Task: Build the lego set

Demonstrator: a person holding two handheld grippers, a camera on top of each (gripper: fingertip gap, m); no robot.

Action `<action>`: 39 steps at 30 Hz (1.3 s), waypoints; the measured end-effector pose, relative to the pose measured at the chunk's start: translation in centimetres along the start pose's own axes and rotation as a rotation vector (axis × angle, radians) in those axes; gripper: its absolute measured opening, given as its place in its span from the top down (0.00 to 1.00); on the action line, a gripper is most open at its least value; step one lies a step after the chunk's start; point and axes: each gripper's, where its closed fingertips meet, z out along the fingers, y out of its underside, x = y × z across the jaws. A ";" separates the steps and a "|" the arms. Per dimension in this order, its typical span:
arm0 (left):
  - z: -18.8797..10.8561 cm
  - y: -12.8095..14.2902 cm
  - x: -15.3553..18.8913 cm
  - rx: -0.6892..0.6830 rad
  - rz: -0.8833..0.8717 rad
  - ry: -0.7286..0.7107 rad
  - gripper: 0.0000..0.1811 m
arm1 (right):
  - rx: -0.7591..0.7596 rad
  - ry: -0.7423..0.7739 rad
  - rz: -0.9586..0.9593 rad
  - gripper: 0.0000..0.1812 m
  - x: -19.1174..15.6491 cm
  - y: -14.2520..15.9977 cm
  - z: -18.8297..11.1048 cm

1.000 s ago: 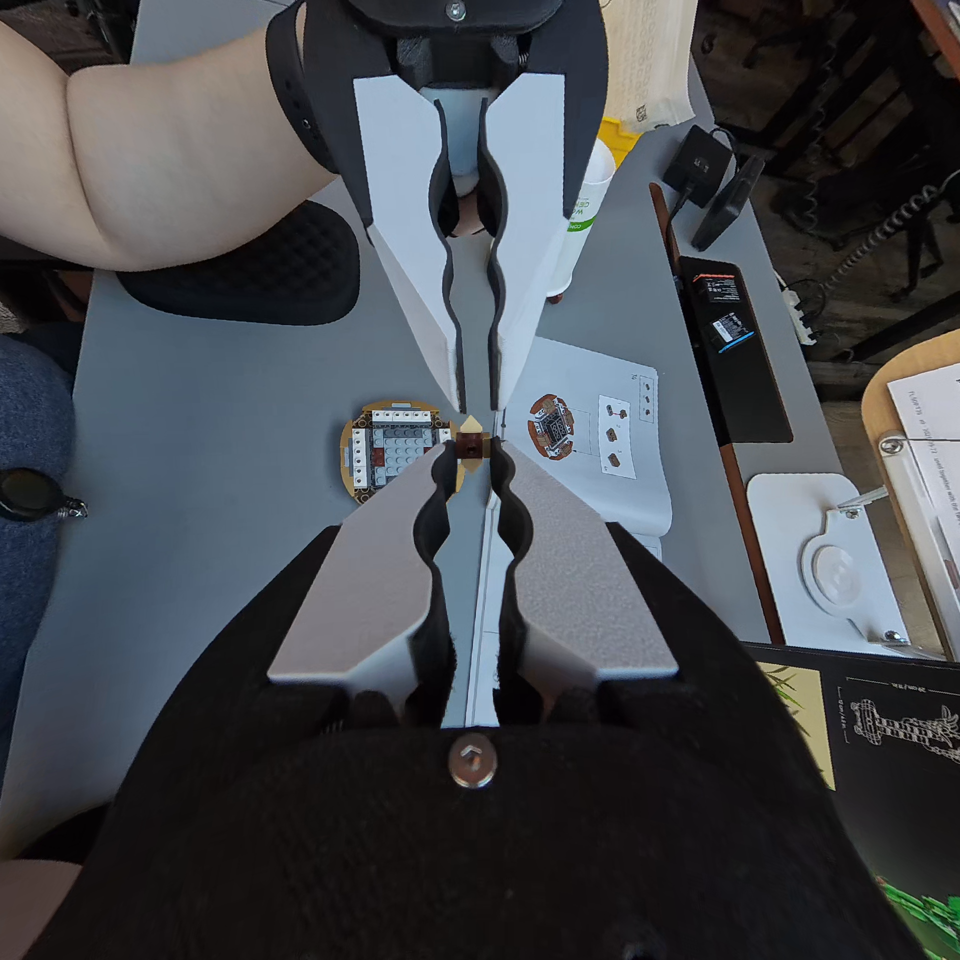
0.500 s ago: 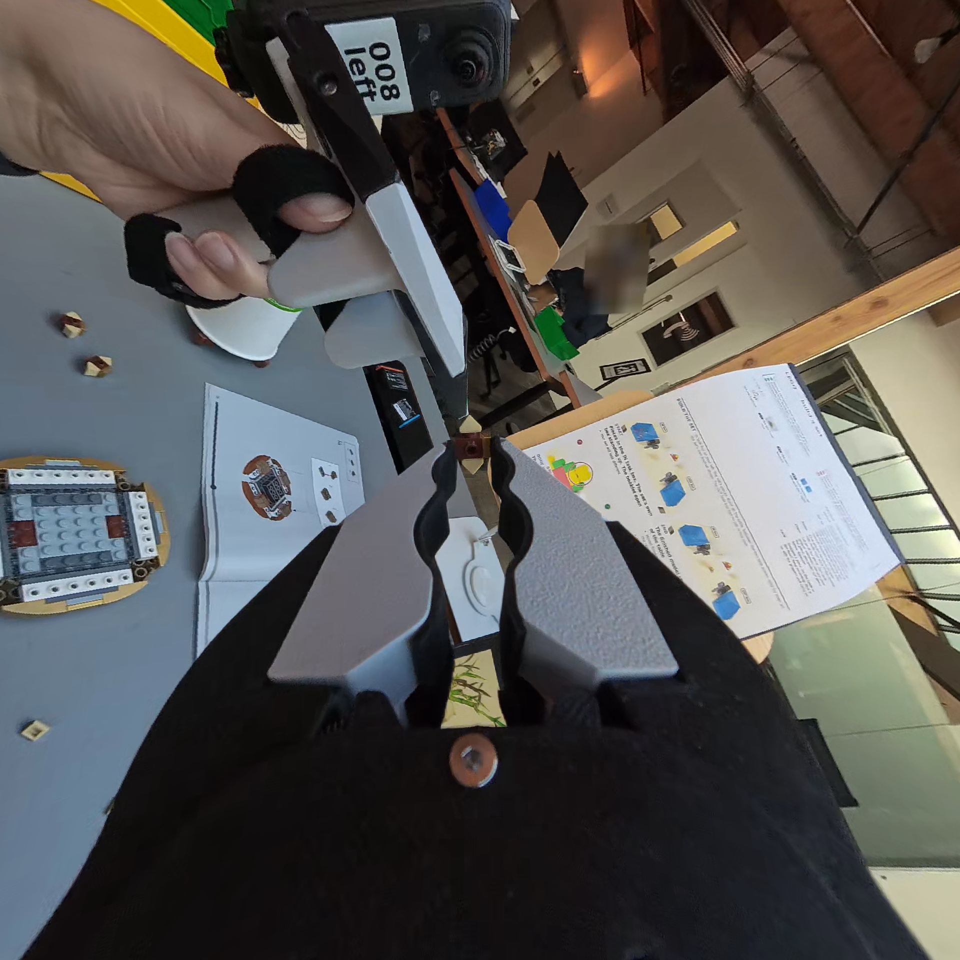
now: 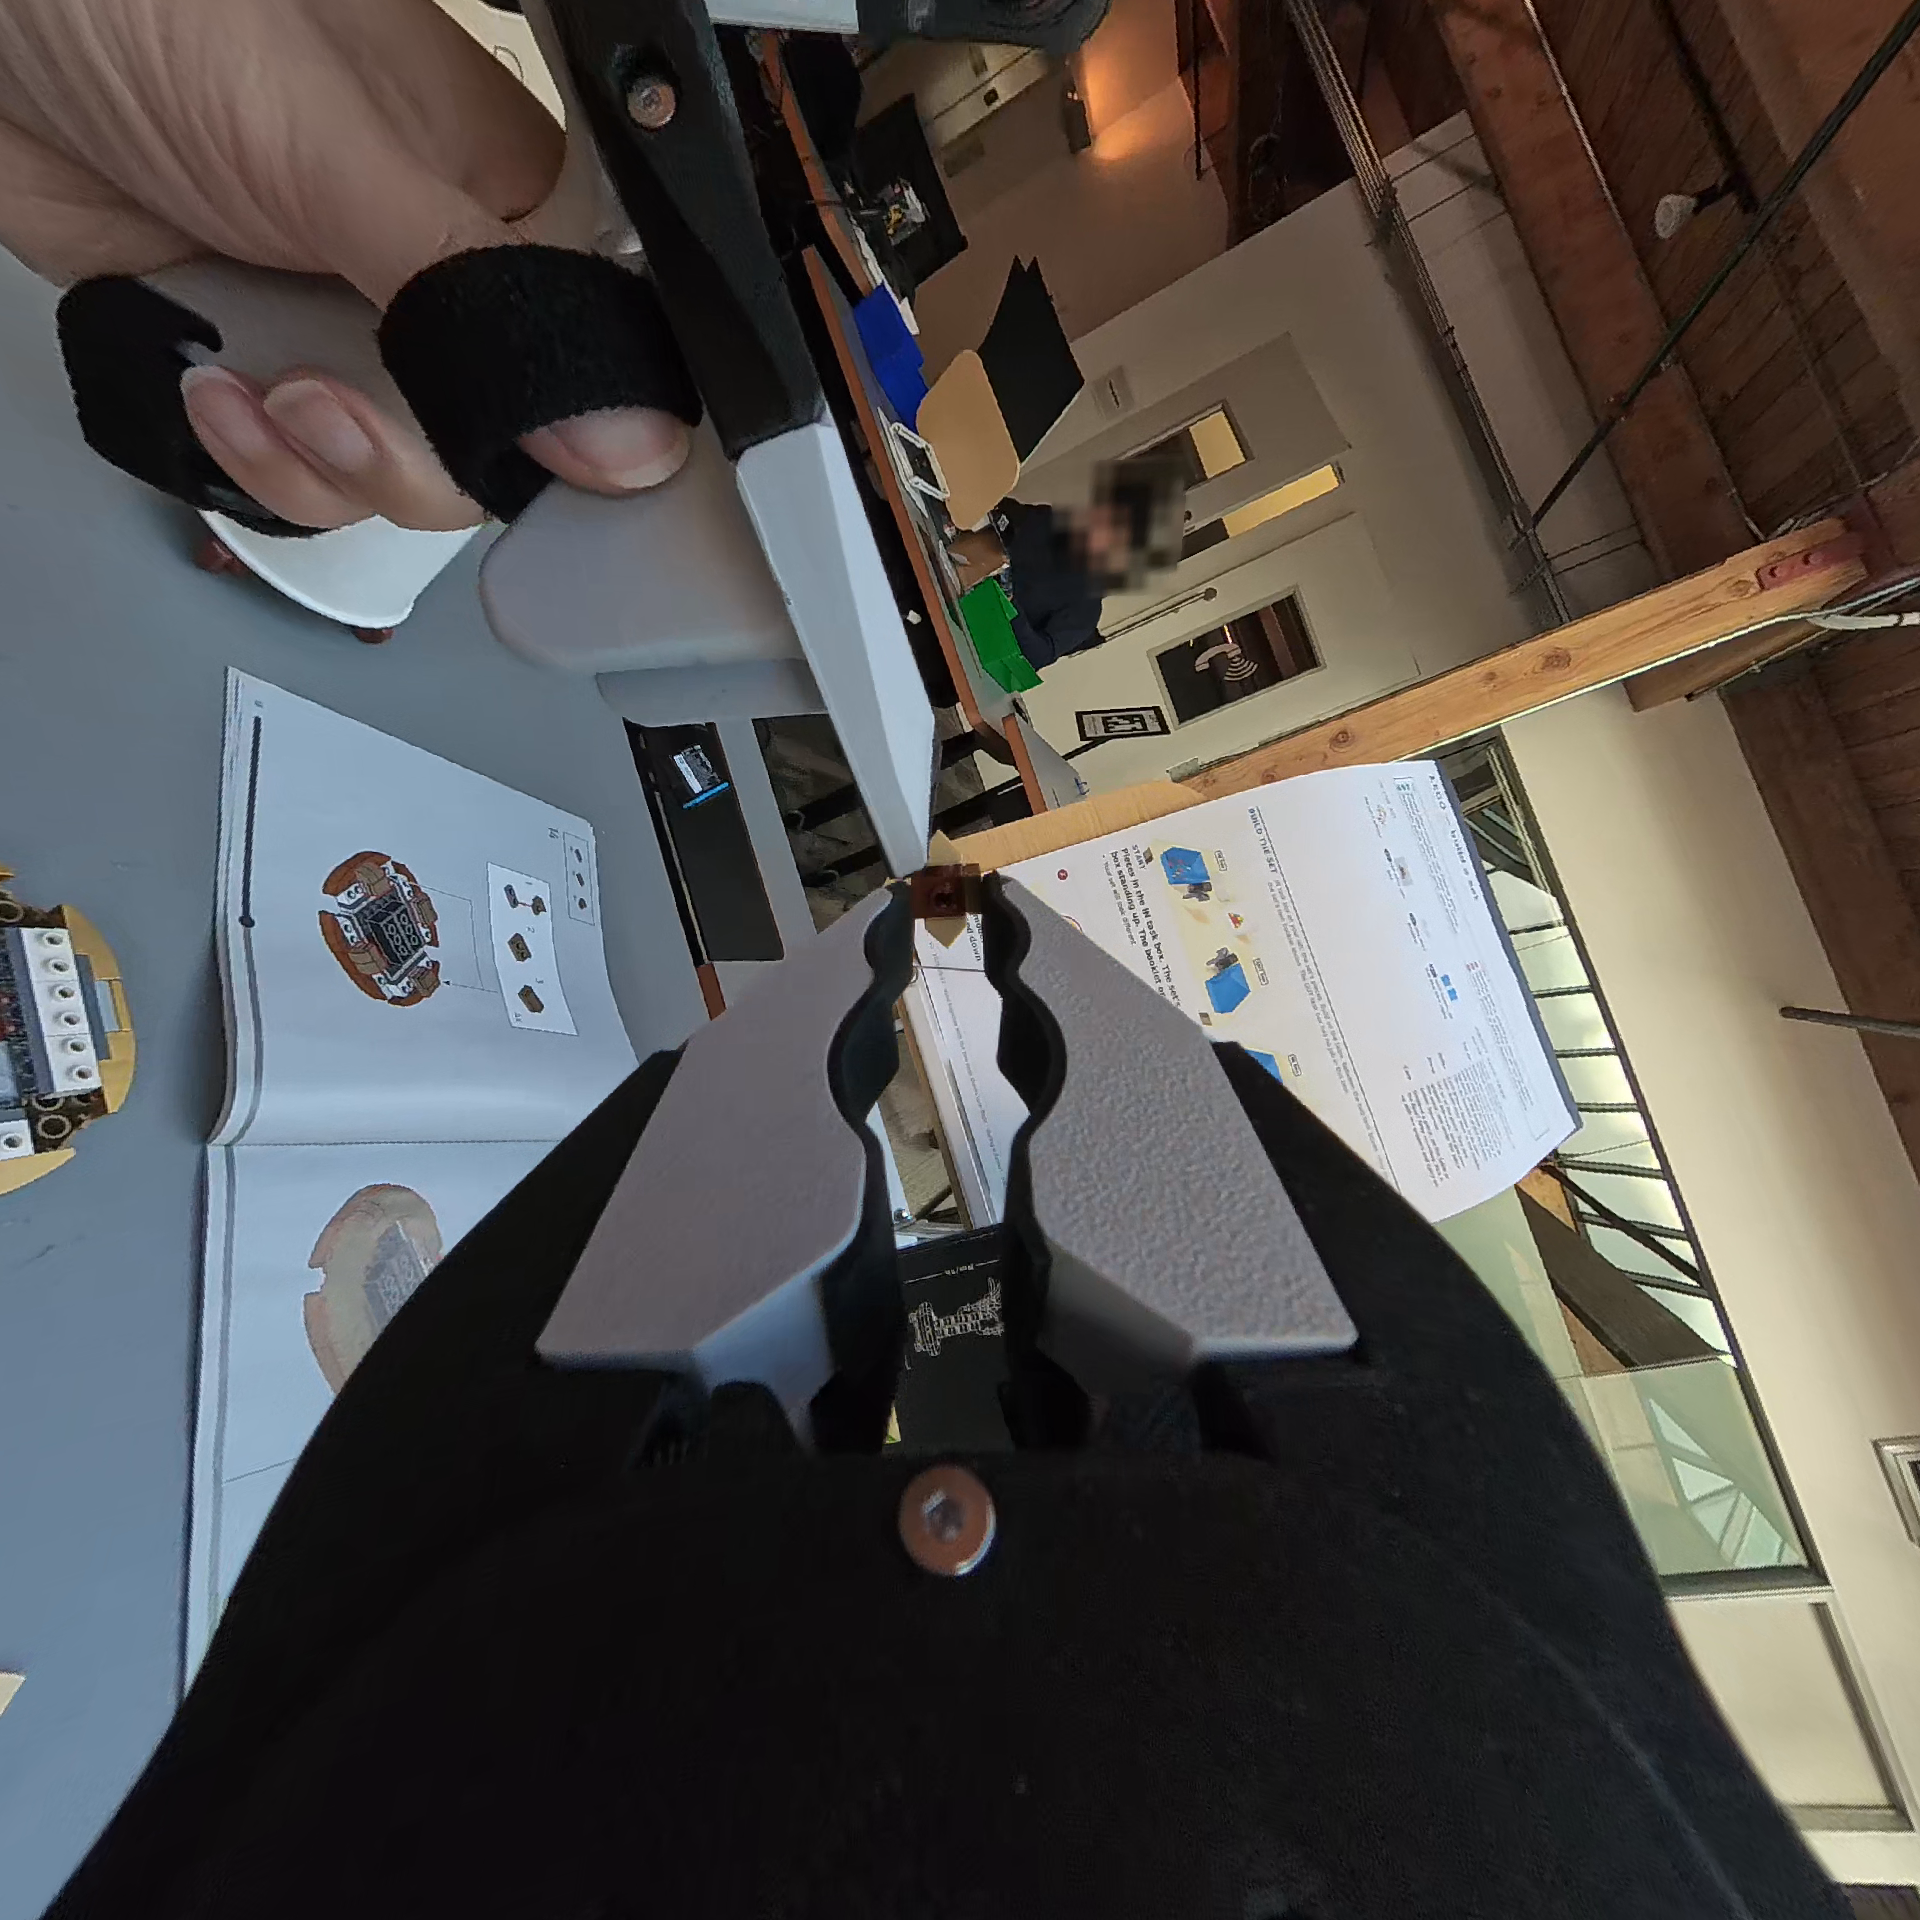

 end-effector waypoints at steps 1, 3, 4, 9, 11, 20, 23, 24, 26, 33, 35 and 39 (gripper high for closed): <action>0.0 -0.2 0.1 0.011 0.006 0.002 0.85 | 0.004 0.000 -0.009 0.93 -0.1 -0.1 0.0; -0.1 -0.4 0.1 0.029 0.009 0.006 0.87 | 0.016 0.008 -0.024 0.93 -0.2 -0.3 0.0; -0.1 -0.3 0.1 0.019 0.006 0.008 0.87 | 0.015 0.010 -0.027 0.93 -0.2 -0.3 0.1; -0.4 -0.4 0.0 0.019 0.007 0.001 0.87 | 0.002 0.020 -0.047 0.93 -0.2 0.0 0.2; -0.6 -0.6 -0.1 0.025 0.022 -0.015 0.88 | 0.001 0.028 -0.052 0.93 -0.1 0.0 0.2; -0.7 -0.6 0.3 0.011 0.100 -0.027 0.92 | 0.020 0.037 -0.060 0.93 -0.1 -0.3 0.2; -0.5 -0.5 0.3 0.005 0.128 -0.039 0.92 | 0.027 0.021 -0.056 0.93 -0.4 -0.4 0.2; -0.5 -0.4 0.2 0.004 0.136 -0.045 0.93 | 0.028 0.018 -0.058 0.93 -0.4 -0.4 0.2; -0.4 -0.2 0.2 -0.008 0.143 -0.045 0.96 | 0.019 0.011 -0.058 0.93 -0.6 -0.2 0.3; -0.3 0.0 0.1 -0.013 0.114 -0.031 0.97 | 0.015 -0.002 -0.054 0.93 -0.7 0.0 0.4; -0.3 0.1 0.0 -0.014 0.105 -0.027 0.97 | 0.011 -0.009 -0.046 0.93 -0.8 0.0 0.4; -0.1 0.3 -0.2 -0.028 0.085 -0.033 0.87 | 0.004 -0.010 -0.046 0.93 -0.8 0.2 0.5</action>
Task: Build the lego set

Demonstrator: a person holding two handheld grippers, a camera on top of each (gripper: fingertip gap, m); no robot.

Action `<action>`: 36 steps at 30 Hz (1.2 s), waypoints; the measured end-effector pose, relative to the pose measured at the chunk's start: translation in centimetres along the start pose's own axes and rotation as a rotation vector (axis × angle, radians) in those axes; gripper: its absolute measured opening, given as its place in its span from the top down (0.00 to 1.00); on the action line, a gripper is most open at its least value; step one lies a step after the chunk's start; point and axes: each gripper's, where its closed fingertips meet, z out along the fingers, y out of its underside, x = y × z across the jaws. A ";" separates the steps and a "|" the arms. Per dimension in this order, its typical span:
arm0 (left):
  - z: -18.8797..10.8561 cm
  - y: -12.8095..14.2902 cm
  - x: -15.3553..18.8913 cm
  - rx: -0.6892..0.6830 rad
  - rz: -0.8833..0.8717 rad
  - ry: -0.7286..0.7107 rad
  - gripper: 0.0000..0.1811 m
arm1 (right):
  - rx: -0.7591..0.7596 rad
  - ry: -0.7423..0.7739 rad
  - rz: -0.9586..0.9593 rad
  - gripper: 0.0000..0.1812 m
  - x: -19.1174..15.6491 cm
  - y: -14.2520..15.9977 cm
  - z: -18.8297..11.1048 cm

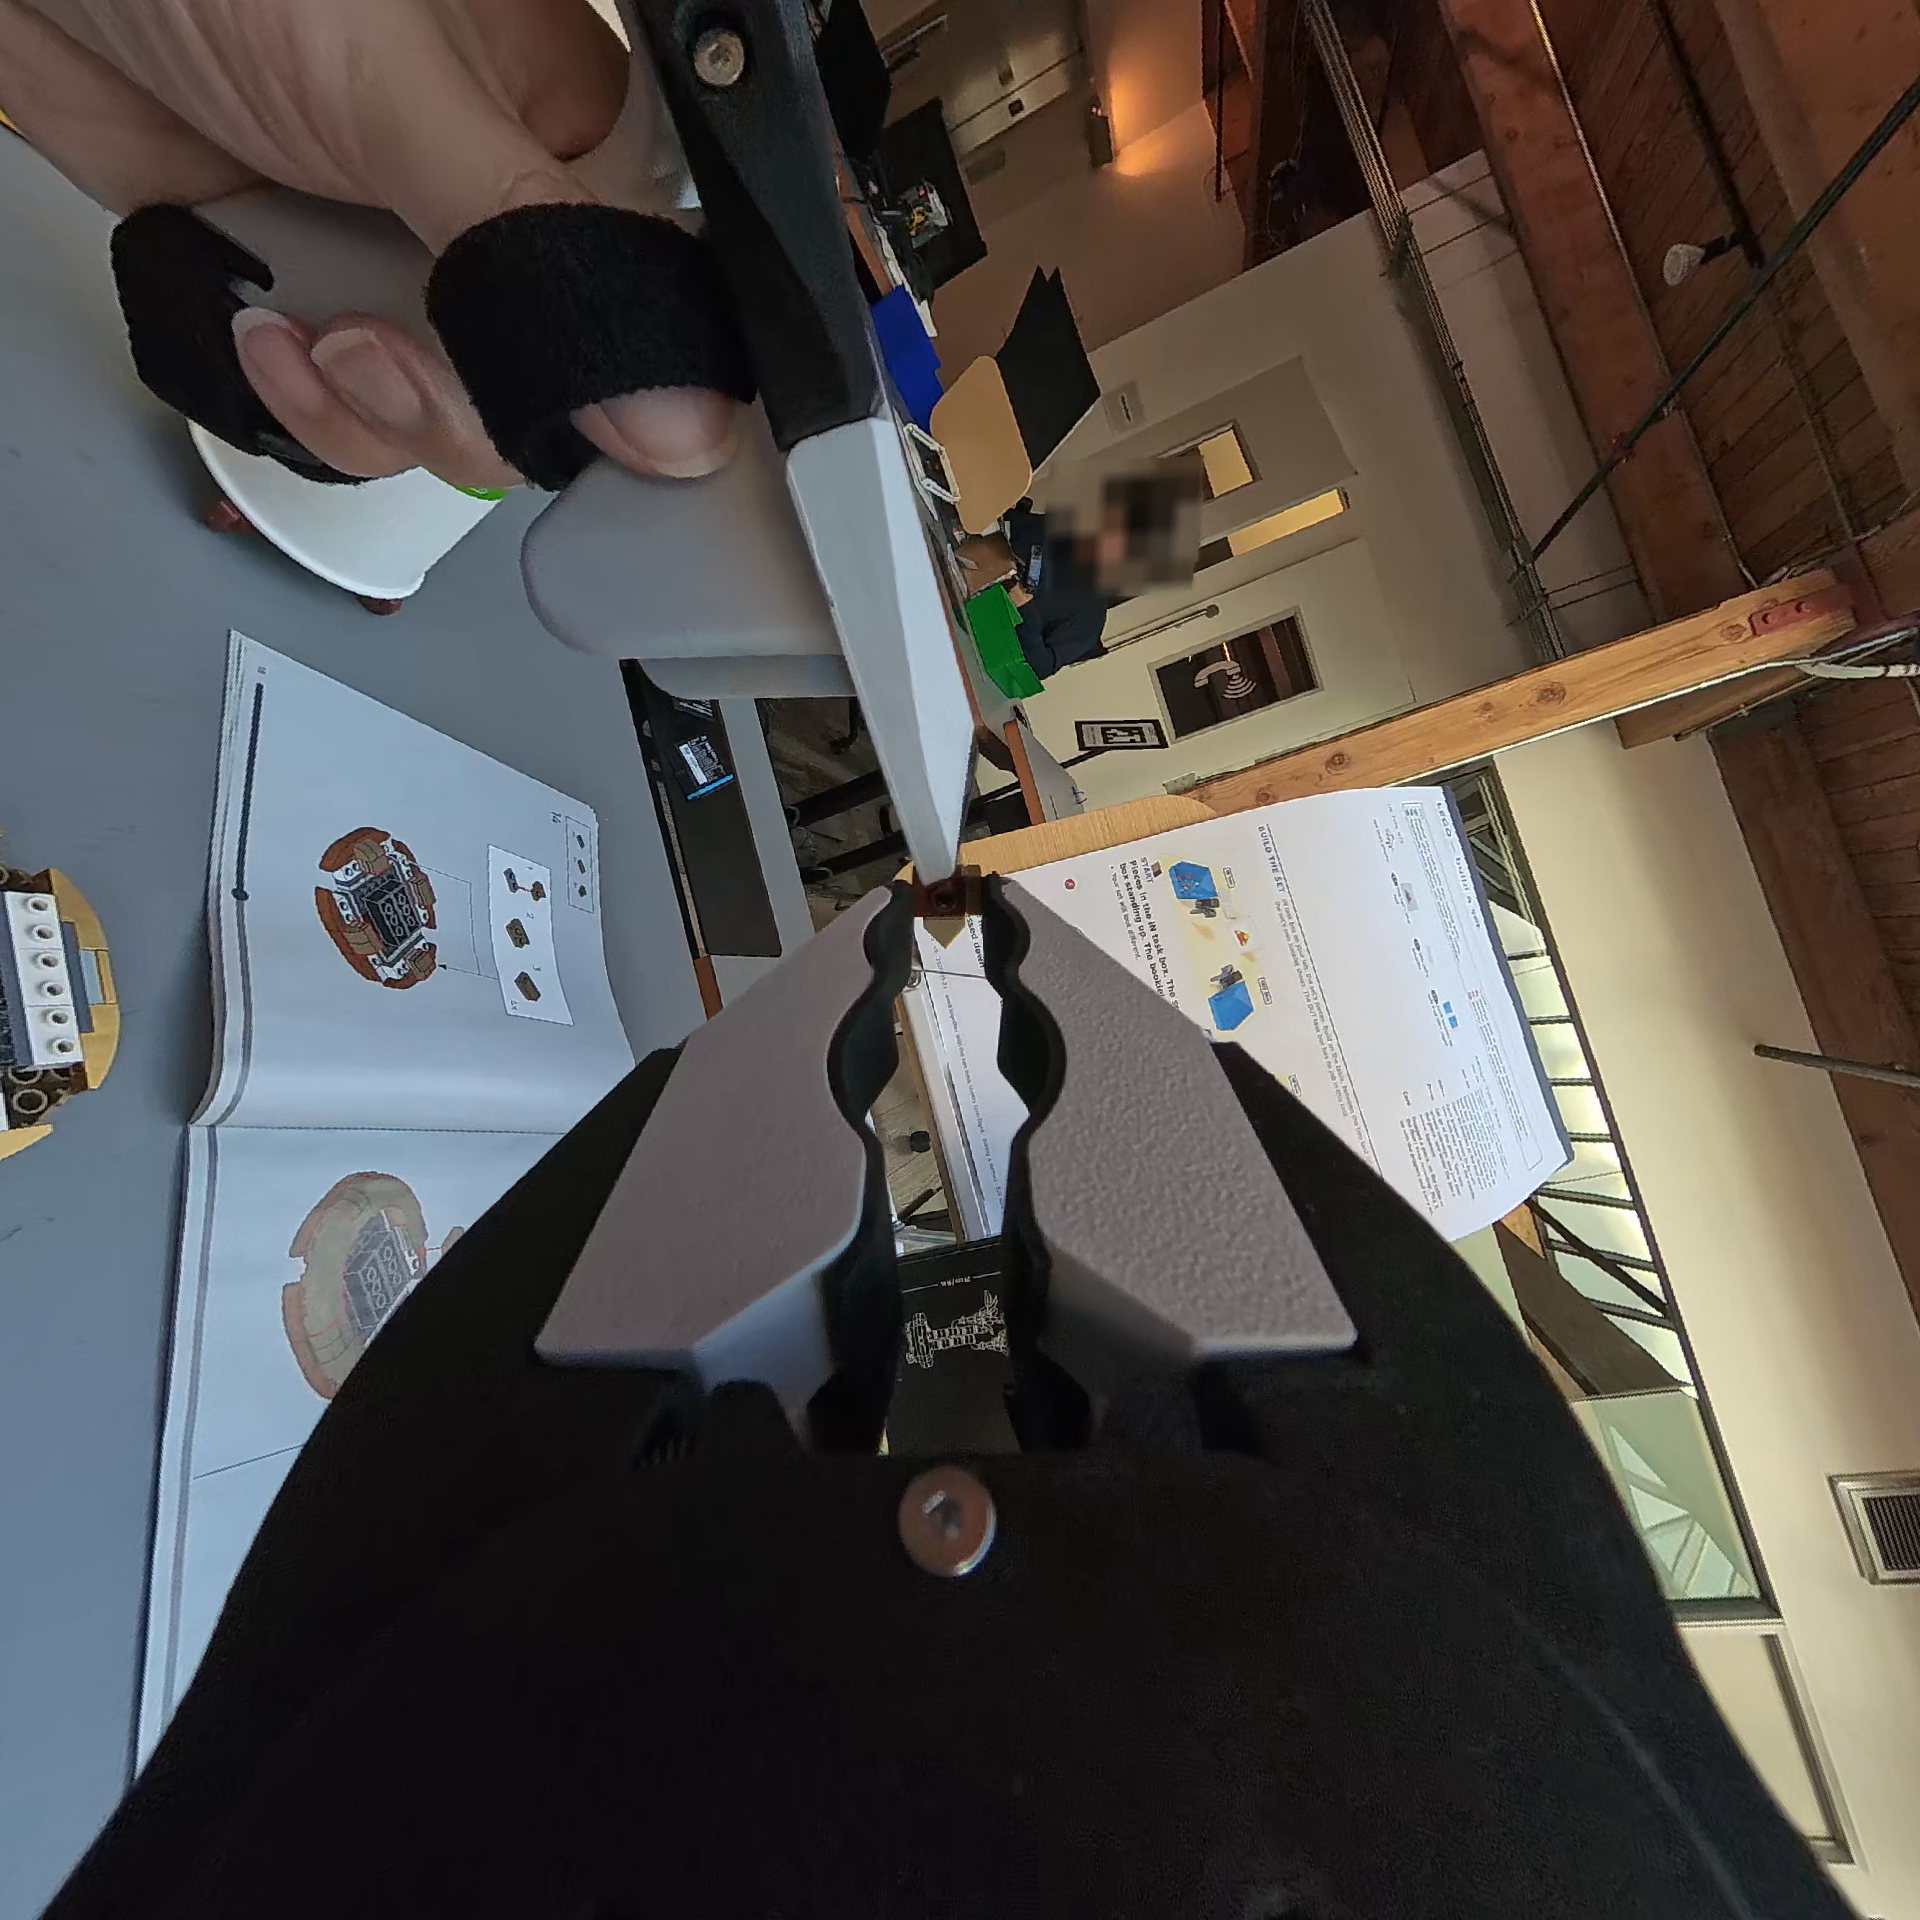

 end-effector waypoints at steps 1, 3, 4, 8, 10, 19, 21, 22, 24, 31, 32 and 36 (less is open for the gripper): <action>0.0 0.2 0.1 -0.011 0.003 0.006 0.86 | -0.004 -0.001 0.003 0.93 0.0 0.1 0.0; 0.0 0.2 0.1 -0.014 0.009 0.006 0.87 | -0.005 -0.001 0.007 0.93 0.0 0.2 0.1; 0.0 0.2 0.0 -0.012 0.009 0.003 0.87 | -0.006 0.001 0.010 0.93 0.1 0.3 0.0; 0.1 0.2 -0.3 0.001 -0.044 0.018 0.87 | -0.001 -0.006 0.009 0.93 0.0 0.1 0.0; 0.1 0.0 -0.1 0.023 -0.071 0.039 0.87 | -0.008 0.000 -0.008 0.93 -0.1 0.1 0.1; 0.4 0.4 -0.2 0.001 -0.027 0.020 0.95 | -0.008 0.010 -0.034 0.93 -0.3 -0.1 0.3; 0.1 0.1 -0.1 0.016 -0.038 0.039 0.95 | 0.024 0.020 -0.025 0.93 -0.1 -0.5 0.2; 0.0 0.0 0.0 0.024 -0.043 0.050 0.95 | 0.044 0.020 -0.016 0.92 0.0 -0.7 0.0; -0.4 -0.4 0.8 0.040 -0.067 0.119 0.95 | 0.093 0.012 0.030 0.88 0.3 -1.1 -0.3; -1.9 -1.2 4.0 0.057 -0.223 0.413 0.95 | 0.410 -0.087 0.192 0.85 0.8 -3.3 -3.4; -1.9 -1.1 4.3 0.050 -0.234 0.434 0.95 | 0.449 -0.108 0.208 0.85 0.8 -3.6 -3.8; -1.7 -0.6 4.9 0.012 -0.253 0.473 0.95 | 0.527 -0.145 0.227 0.85 0.7 -4.7 -4.9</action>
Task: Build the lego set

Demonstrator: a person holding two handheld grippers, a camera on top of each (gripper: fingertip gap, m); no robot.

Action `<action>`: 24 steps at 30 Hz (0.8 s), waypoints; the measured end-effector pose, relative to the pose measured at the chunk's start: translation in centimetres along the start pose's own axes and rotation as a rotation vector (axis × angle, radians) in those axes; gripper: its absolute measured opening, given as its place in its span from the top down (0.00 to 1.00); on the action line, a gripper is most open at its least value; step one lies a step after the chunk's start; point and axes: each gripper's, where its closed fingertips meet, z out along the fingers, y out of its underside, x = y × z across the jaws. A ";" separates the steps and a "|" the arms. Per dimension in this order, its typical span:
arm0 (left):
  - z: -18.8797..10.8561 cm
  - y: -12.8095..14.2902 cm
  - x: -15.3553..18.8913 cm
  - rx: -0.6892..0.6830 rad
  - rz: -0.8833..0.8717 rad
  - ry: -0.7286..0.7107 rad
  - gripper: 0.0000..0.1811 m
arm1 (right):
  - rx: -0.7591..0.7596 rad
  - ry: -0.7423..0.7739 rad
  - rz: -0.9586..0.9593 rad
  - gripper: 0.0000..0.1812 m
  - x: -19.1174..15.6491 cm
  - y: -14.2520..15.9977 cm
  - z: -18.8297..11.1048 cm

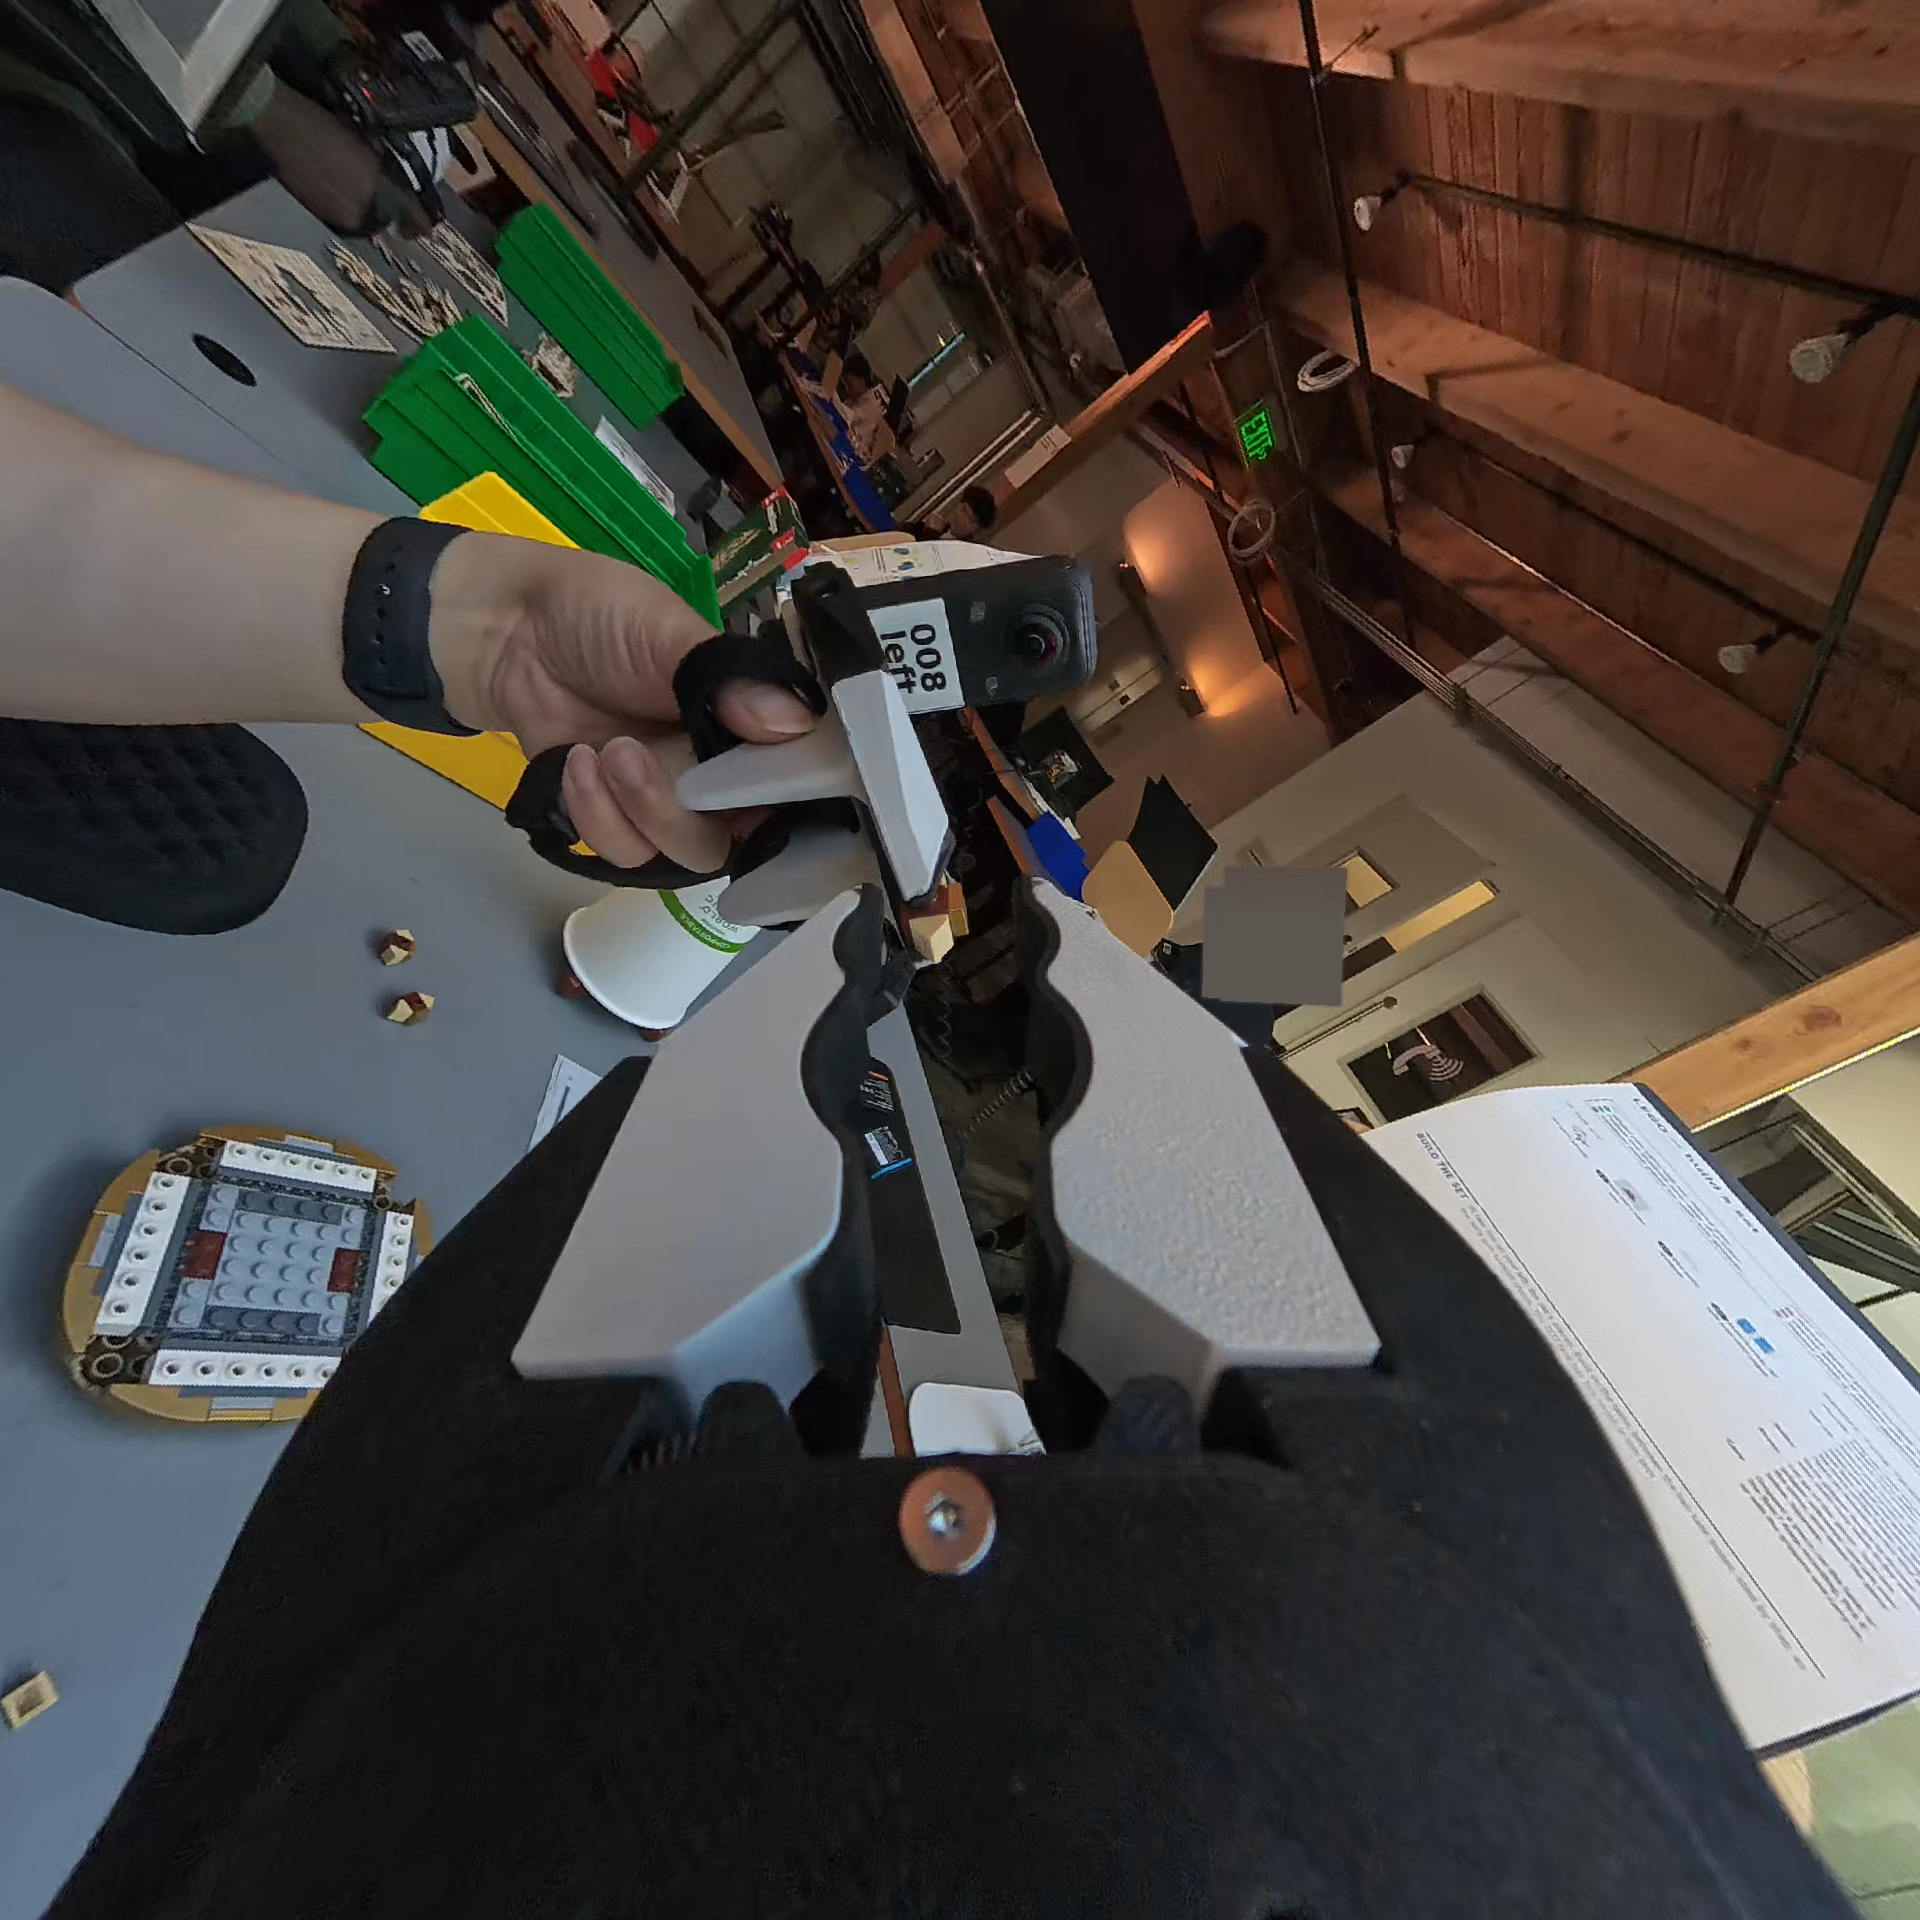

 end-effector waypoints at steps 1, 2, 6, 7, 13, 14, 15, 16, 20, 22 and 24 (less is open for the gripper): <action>0.1 0.2 0.1 -0.009 -0.003 0.006 0.95 | -0.007 -0.014 0.000 0.87 -0.2 0.1 0.0; 0.2 0.3 0.2 -0.014 -0.006 0.015 0.95 | -0.015 -0.025 -0.006 0.88 -0.4 0.2 0.1; 0.5 0.7 0.4 -0.034 -0.016 0.026 0.95 | -0.035 -0.025 -0.052 0.91 -0.8 0.7 0.3; 0.5 0.7 0.4 -0.039 -0.016 0.026 0.95 | -0.036 -0.026 -0.060 0.91 -0.9 0.7 0.3; 0.5 0.7 0.5 -0.038 -0.024 0.037 0.95 | -0.039 -0.022 -0.067 0.93 -0.9 0.7 0.5; 0.5 0.7 0.6 -0.037 -0.026 0.042 0.95 | -0.035 -0.019 -0.069 0.93 -0.9 0.7 0.5; 0.5 0.7 0.6 -0.035 -0.028 0.045 0.95 | -0.032 -0.016 -0.073 0.93 -0.9 0.6 0.5; 0.5 0.6 0.6 -0.034 -0.029 0.046 0.95 | -0.032 -0.014 -0.074 0.93 -0.9 0.6 0.5; 0.4 0.5 0.8 -0.029 -0.033 0.057 0.95 | -0.020 -0.003 -0.079 0.93 -0.8 0.3 0.5; 0.4 0.5 0.9 -0.025 -0.031 0.061 0.95 | -0.016 0.004 -0.082 0.94 -0.8 0.3 0.5; 0.4 0.4 1.0 -0.024 -0.034 0.064 0.95 | -0.017 0.005 -0.082 0.94 -0.8 0.2 0.5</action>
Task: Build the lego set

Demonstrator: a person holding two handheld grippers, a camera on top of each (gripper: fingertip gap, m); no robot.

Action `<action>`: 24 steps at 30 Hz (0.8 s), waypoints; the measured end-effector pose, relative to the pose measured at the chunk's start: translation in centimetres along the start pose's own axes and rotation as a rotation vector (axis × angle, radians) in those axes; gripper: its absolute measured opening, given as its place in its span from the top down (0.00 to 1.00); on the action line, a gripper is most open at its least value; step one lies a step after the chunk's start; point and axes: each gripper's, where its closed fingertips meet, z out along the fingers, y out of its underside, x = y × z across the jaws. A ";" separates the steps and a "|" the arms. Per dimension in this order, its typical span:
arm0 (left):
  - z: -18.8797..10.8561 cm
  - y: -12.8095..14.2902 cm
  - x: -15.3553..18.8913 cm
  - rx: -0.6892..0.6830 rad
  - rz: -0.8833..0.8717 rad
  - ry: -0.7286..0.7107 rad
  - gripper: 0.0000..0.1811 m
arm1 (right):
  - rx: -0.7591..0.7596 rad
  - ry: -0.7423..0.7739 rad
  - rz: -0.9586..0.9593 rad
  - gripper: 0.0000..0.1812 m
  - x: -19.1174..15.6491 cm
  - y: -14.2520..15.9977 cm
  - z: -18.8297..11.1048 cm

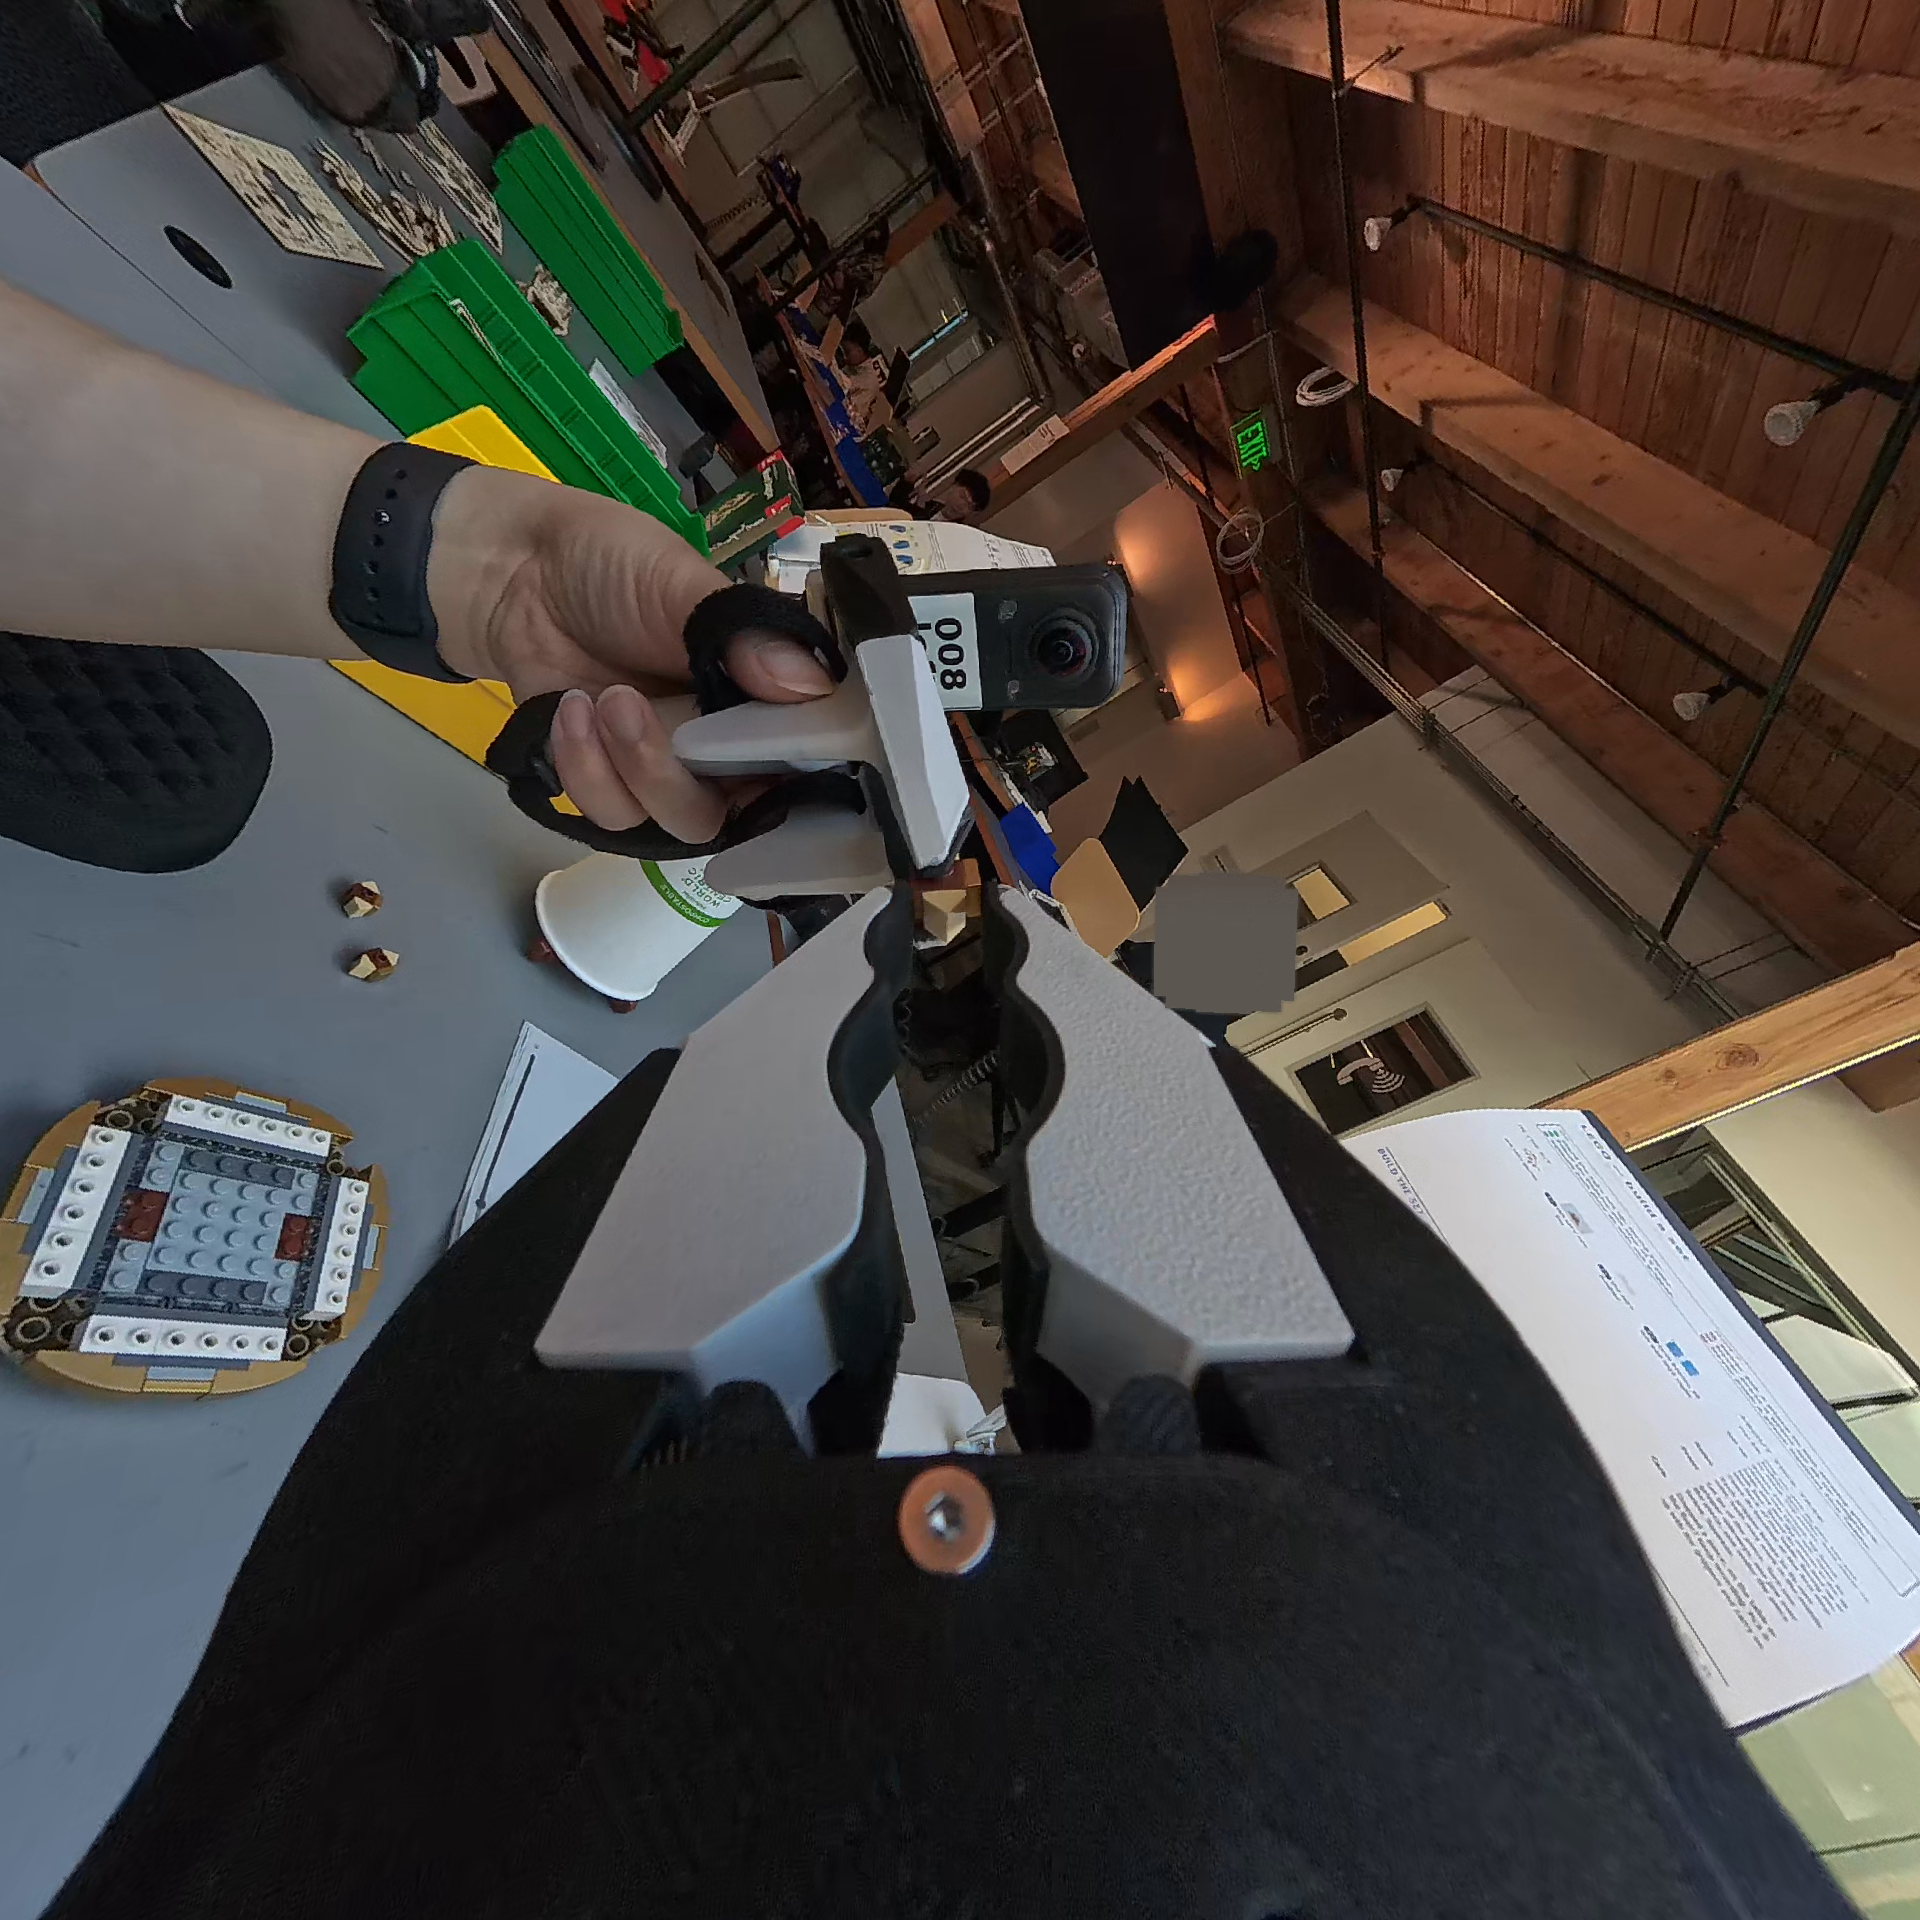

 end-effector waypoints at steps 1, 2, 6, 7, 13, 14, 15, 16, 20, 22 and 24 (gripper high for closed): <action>0.0 0.0 0.0 0.002 0.000 0.002 0.95 | -0.004 0.000 0.006 0.94 0.0 0.0 0.0; 0.0 -0.1 0.1 0.005 -0.002 0.009 0.95 | -0.003 0.004 0.005 0.94 0.0 -0.1 0.0; 0.1 0.0 0.1 0.004 0.005 0.007 0.95 | 0.001 -0.006 0.022 0.94 0.0 -0.1 0.0; 0.1 -0.1 0.1 0.005 0.004 0.008 0.94 | 0.004 -0.004 0.024 0.94 0.0 -0.1 -0.1; 0.1 -0.2 -0.2 0.013 -0.006 -0.005 0.92 | -0.001 0.001 0.026 0.94 0.1 0.0 0.0; 0.0 -0.2 -0.2 0.016 -0.008 -0.004 0.92 | -0.001 0.000 0.029 0.94 0.1 0.0 0.0; 0.0 -0.2 -0.2 0.017 -0.010 -0.003 0.91 | -0.003 0.003 0.030 0.94 0.2 0.1 -0.1; 0.0 -0.2 -0.2 0.016 -0.011 -0.003 0.91 | -0.004 0.006 0.029 0.94 0.2 0.2 -0.1; -0.1 -0.5 -0.6 0.033 -0.010 -0.029 0.82 | -0.008 0.008 0.038 0.94 0.3 0.4 -0.1; -0.8 -1.0 -1.0 0.058 -0.007 -0.053 0.79 | -0.012 0.011 0.048 0.94 0.5 0.6 -0.1; -1.7 -1.5 -1.2 0.084 0.001 -0.059 0.83 | -0.001 0.016 0.072 0.94 0.7 0.7 -0.3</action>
